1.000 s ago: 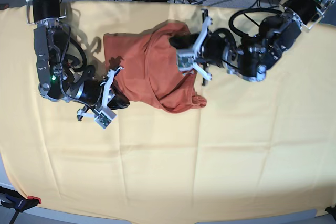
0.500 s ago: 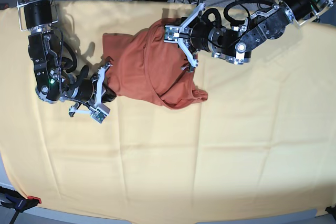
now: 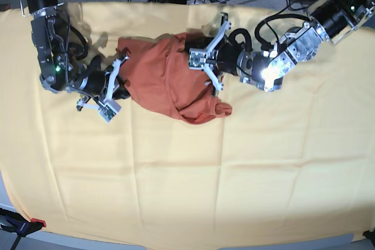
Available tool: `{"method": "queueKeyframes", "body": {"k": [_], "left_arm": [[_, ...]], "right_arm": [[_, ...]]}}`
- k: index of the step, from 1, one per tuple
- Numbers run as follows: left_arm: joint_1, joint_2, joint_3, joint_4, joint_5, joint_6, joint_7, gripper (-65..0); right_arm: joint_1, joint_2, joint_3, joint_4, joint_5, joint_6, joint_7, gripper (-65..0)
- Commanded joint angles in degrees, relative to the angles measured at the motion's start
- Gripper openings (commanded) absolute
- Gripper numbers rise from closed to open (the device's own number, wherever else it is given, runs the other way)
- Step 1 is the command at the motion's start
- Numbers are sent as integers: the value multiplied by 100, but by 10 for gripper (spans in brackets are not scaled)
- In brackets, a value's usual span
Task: Fold the T-shirt properly
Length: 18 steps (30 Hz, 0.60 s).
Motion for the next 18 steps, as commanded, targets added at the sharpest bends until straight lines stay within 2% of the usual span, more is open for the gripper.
{"method": "queueKeyframes", "body": {"k": [1, 9, 18], "left_arm": [[-175, -162, -26, -286, 896, 123, 966, -650], [-1032, -162, -26, -940, 903, 123, 726, -650], [-2087, -164, -26, -938, 894, 293, 605, -650]], "right_arm": [[-28, 90, 24, 229, 103, 54, 85, -650], [-778, 339, 35, 1165, 105, 54, 85, -650], [-1147, 341, 90, 1447, 146, 54, 70, -650]]}}
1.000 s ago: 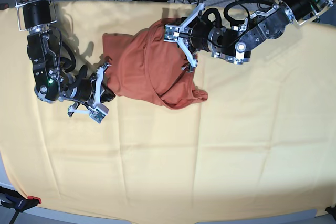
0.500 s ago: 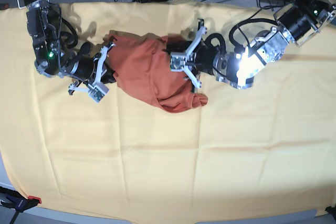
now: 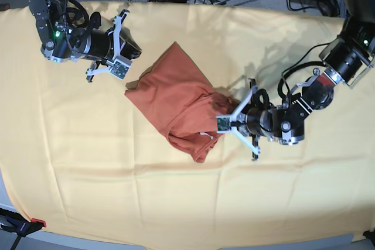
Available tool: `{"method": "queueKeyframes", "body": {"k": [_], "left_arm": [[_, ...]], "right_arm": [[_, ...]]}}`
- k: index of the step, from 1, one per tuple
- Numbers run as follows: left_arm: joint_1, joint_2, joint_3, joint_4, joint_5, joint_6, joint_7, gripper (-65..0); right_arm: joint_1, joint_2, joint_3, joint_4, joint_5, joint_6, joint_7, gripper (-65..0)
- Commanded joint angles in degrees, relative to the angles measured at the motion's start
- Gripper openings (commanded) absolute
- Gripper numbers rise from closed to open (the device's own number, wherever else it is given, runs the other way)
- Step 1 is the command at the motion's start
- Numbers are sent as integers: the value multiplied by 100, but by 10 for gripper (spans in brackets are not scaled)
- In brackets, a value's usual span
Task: Fold the T-shirt properly
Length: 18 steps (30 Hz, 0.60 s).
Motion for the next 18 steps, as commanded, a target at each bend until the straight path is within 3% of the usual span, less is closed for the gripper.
{"method": "queueKeyframes", "body": {"k": [1, 4, 8, 11, 18], "left_arm": [[-286, -28, -74, 68, -92, 74, 20, -650], [-459, -44, -76, 168, -994, -44, 680, -650], [-538, -221, -87, 459, -2597, -95, 1292, -650], [-503, -393, -262, 649, -3377, -95, 1504, -650], [-125, -393, -1364, 667, -4719, -95, 1996, -650]], "right_arm": [[79, 70, 133, 173, 105, 8, 116, -650], [79, 70, 555, 485, 105, -251, 205, -650], [96, 35, 1161, 562, 22, -590, 811, -650], [254, -94, 1187, 328, -201, -538, 949, -650], [1119, -551, 1176, -883, -177, -109, 992, -650]]}}
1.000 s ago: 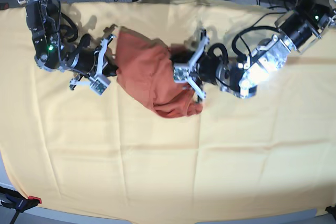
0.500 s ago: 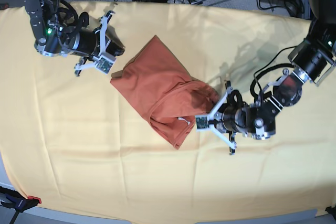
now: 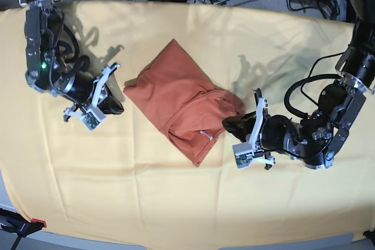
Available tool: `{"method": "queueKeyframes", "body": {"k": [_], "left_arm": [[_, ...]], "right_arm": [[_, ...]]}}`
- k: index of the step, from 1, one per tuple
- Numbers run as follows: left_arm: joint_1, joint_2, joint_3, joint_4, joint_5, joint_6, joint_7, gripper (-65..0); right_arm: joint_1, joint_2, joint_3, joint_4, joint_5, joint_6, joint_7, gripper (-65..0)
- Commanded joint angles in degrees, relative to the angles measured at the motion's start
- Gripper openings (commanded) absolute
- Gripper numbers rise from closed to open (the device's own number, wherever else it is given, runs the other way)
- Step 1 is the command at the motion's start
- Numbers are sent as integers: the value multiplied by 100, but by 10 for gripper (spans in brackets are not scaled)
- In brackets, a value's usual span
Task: Fold the T-shirt properly
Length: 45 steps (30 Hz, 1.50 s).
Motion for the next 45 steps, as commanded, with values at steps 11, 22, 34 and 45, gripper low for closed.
{"method": "queueKeyframes", "body": {"k": [11, 22, 34, 45], "left_arm": [[922, -48, -723, 334, -398, -12, 66, -650], [1032, -50, -730, 372, -179, -12, 50, -650], [1032, -50, -739, 367, -57, -12, -96, -650], [1054, -50, -1510, 361, 170, -12, -295, -650]], "right_arm": [[826, -20, -920, -1213, 94, 135, 98, -650], [391, 299, -1143, -745, 1937, 135, -1392, -650], [-1158, 570, -1137, 1460, 1711, 135, -1364, -650], [-1141, 568, 118, 1545, 1493, 135, -1349, -650]]}}
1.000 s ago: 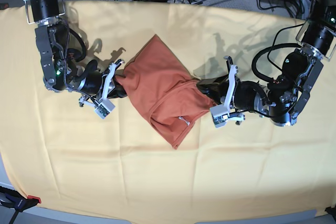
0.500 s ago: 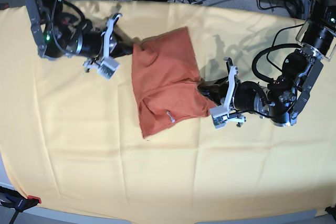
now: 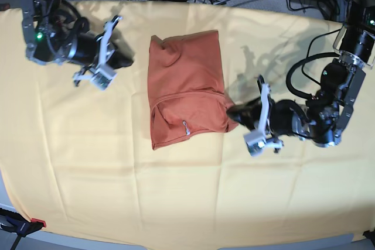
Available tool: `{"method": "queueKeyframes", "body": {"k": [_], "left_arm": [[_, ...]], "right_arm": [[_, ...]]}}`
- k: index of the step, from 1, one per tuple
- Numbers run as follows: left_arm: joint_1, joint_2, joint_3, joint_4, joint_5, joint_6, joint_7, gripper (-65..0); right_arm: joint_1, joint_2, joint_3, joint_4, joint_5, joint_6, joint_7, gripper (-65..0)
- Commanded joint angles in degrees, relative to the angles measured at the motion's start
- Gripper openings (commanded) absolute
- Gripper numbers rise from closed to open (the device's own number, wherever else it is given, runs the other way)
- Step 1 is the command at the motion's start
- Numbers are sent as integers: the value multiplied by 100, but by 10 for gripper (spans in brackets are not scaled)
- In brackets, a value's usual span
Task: Fold the T-shirt properly
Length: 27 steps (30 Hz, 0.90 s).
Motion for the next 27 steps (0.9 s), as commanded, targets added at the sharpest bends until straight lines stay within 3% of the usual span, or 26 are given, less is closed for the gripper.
{"method": "queueKeyframes", "body": {"k": [1, 6, 14, 18, 21, 27], "left_arm": [[-114, -83, -330, 66, 57, -28, -234, -650], [507, 20, -1891, 66, 225, 428, -667, -650], [1591, 26, -2811, 68, -109, 328, -597, -650], [2065, 31, -3292, 74, -914, 17, -149, -650], [2312, 28, -3600, 111, -1541, -28, 313, -650], [3005, 26, -4282, 671, -2682, -28, 1231, -650]], "right_arm": [[57, 68, 264, 127, 127, 8, 212, -650], [24, 68, 1121, 125, 374, 8, 271, -650], [24, 68, 1200, 125, 1257, 8, 2, -650], [24, 68, 1200, 125, 1836, 8, -387, -650], [24, 68, 1259, 125, 2468, 8, -673, -650], [0, 50, 2177, 223, 3864, 8, -1659, -650]]}}
